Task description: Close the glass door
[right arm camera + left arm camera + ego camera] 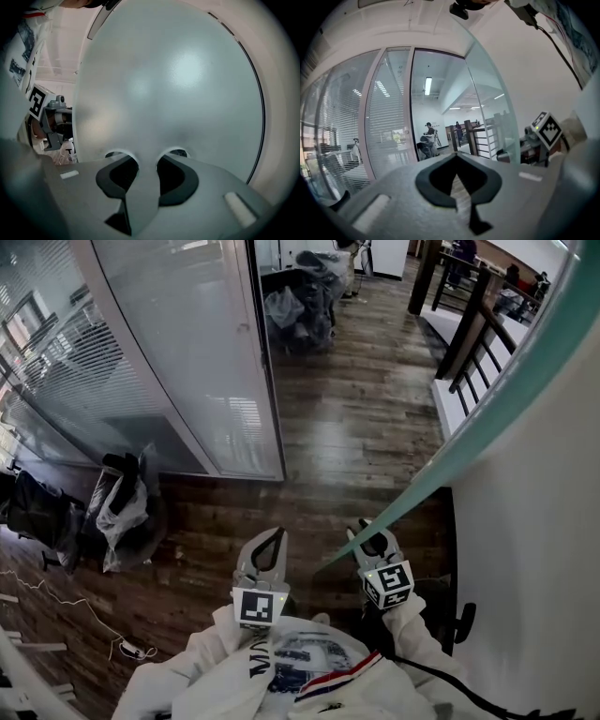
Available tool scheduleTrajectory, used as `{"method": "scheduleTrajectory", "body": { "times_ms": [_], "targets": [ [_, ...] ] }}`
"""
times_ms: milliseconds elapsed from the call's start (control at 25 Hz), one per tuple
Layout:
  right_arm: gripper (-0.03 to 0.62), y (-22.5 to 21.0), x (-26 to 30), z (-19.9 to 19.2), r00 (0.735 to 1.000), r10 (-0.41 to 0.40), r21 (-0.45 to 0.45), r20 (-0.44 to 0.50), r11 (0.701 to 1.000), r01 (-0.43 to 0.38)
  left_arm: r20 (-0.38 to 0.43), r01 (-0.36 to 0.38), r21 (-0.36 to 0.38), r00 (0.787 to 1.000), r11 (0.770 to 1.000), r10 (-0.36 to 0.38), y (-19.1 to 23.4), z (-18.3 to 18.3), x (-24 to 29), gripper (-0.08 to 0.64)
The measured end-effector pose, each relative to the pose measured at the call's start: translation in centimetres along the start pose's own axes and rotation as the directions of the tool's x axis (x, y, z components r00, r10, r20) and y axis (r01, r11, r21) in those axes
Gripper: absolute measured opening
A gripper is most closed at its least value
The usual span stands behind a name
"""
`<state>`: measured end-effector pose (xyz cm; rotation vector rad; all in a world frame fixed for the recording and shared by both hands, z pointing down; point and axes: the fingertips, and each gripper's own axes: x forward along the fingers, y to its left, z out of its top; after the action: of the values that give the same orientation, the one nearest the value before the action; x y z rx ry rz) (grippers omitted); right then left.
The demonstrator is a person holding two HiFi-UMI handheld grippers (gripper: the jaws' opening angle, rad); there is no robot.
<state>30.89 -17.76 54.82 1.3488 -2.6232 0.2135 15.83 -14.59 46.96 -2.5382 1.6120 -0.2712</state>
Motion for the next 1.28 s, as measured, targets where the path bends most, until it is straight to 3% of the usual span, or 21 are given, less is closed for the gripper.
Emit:
{"method": "scheduleTrajectory", "body": {
  "times_ms": [400,760,1000,1280],
  "targets": [
    [0.124,0.1,6.7,1.2,0.998,-0.052,0.012,-0.019,0.999,0.053,-0.005,-0.012,0.014,1.000,1.000,0.012,7.0,-1.2,3.1,0.003],
    [0.124,-0.9,12.9,2.8,0.994,-0.105,0.026,-0.026,0.994,0.106,0.013,-0.020,-0.024,1.000,0.999,0.021,13.4,-2.6,5.2,0.002],
    [0.124,-1.8,16.7,3.6,0.987,-0.157,0.042,-0.021,0.987,0.158,-0.007,-0.012,0.019,1.000,1.000,0.012,17.8,-3.6,6.0,0.002],
    [0.124,-3.1,20.5,4.5,0.978,-0.207,0.051,-0.038,0.977,0.209,0.018,-0.049,-0.030,0.999,0.998,0.049,22.1,-4.6,6.1,0.003]
  ]
}}
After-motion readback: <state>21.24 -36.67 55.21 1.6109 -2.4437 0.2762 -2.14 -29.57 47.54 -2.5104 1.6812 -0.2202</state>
